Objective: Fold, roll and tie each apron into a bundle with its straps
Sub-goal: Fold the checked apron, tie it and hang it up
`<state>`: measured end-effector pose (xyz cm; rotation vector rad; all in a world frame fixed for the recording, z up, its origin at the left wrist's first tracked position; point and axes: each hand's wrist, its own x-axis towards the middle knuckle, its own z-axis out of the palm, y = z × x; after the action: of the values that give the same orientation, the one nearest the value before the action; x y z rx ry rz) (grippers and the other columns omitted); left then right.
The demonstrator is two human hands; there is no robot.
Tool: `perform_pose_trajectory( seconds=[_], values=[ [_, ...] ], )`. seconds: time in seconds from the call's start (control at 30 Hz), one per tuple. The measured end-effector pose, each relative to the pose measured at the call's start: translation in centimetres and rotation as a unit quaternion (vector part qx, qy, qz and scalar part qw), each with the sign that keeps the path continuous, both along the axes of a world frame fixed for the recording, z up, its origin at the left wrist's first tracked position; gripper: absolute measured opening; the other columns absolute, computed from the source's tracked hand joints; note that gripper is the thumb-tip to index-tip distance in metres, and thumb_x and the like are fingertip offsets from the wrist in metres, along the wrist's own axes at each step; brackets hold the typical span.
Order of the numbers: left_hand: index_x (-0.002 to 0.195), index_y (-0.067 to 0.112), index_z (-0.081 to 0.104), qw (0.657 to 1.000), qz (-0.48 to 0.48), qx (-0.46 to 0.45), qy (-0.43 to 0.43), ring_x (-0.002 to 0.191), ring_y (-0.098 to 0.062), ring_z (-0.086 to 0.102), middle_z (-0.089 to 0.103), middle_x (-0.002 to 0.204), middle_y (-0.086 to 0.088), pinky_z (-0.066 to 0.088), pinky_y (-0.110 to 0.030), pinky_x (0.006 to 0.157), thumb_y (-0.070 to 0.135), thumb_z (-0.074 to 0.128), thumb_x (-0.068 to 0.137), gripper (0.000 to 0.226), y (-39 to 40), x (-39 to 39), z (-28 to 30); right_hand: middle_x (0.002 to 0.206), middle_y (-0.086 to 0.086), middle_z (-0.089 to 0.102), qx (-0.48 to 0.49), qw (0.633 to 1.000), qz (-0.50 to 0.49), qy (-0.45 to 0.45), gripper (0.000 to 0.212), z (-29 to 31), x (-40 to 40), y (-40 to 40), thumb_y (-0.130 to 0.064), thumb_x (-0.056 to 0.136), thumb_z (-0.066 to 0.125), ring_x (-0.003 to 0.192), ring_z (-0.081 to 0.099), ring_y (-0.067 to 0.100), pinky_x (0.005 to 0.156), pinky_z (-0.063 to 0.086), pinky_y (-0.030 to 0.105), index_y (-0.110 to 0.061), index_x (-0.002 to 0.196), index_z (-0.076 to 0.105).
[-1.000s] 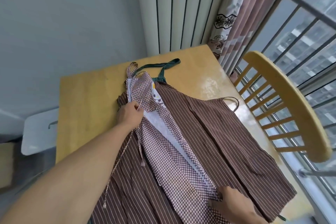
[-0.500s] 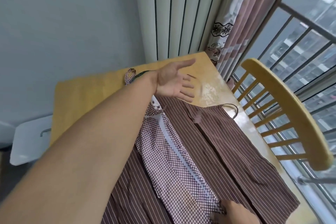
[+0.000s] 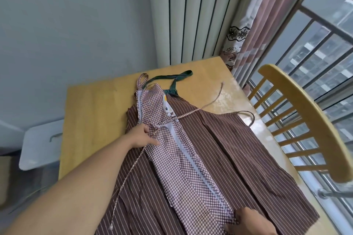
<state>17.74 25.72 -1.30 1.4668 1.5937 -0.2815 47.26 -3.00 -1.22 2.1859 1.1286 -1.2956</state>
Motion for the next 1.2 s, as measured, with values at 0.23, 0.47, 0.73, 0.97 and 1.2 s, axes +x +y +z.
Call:
perform_pose_trajectory(
  seconds=[0.23, 0.47, 0.73, 0.97, 1.2],
  values=[
    [0.101, 0.012, 0.058, 0.995, 0.057, 0.023, -0.077, 0.085, -0.017, 0.064, 0.065, 0.111, -0.016, 0.055, -0.035, 0.072, 0.005, 0.077, 0.08, 0.03, 0.0, 2.7, 1.3, 0.081, -0.012, 0.064, -0.013, 1.0, 0.02, 0.019, 0.027, 0.4, 0.2, 0.0, -0.051, 0.09, 0.067, 0.071, 0.06, -0.002, 0.058, 0.042, 0.013, -0.028, 0.078, 0.058],
    [0.162, 0.021, -0.01, 0.865, 0.166, -0.31, -0.357, 0.147, -0.057, 0.021, -0.005, 0.164, -0.031, 0.031, -0.064, 0.116, 0.027, 0.076, 0.089, 0.113, 3.6, 11.3, 7.7, 0.084, -0.01, 0.066, -0.006, 1.0, 0.023, 0.005, 0.038, 0.0, 0.7, 0.0, -0.062, 0.083, 0.071, 0.073, 0.062, 0.003, 0.054, 0.041, 0.019, -0.027, 0.079, 0.057],
    [0.159, 0.014, 0.024, 0.846, 0.165, -0.188, -0.471, 0.136, -0.041, 0.049, 0.039, 0.155, -0.024, 0.045, -0.054, 0.111, 0.034, 0.065, 0.096, 0.077, 3.0, 16.5, 11.0, 0.069, -0.011, 0.05, 0.024, 0.999, 0.018, 0.014, 0.047, -0.7, 0.7, -0.6, -0.061, 0.084, 0.073, 0.057, 0.046, 0.003, 0.044, 0.03, 0.016, -0.025, 0.071, 0.045],
    [0.129, 0.013, 0.056, 0.852, 0.47, 0.216, -0.077, 0.116, -0.031, 0.062, 0.063, 0.13, -0.009, 0.052, -0.037, 0.092, 0.027, 0.081, 0.085, 0.053, -0.4, 5.3, 2.0, 0.071, -0.01, 0.06, 0.027, 0.999, -0.017, 0.042, 0.037, -1.3, 1.4, -1.8, -0.056, 0.085, 0.073, 0.057, 0.051, 0.004, 0.044, 0.034, 0.016, -0.023, 0.076, 0.059],
    [0.128, 0.006, 0.061, 0.927, 0.347, 0.035, -0.138, 0.116, -0.029, 0.061, 0.065, 0.129, -0.007, 0.053, -0.04, 0.087, 0.029, 0.077, 0.089, 0.048, -1.3, 2.2, -2.7, 0.069, -0.001, 0.069, 0.047, 0.993, -0.1, 0.049, 0.041, -2.2, 3.6, -5.0, -0.05, 0.079, 0.082, 0.059, 0.054, 0.009, 0.049, 0.038, 0.022, -0.01, 0.08, 0.075]
  ],
)
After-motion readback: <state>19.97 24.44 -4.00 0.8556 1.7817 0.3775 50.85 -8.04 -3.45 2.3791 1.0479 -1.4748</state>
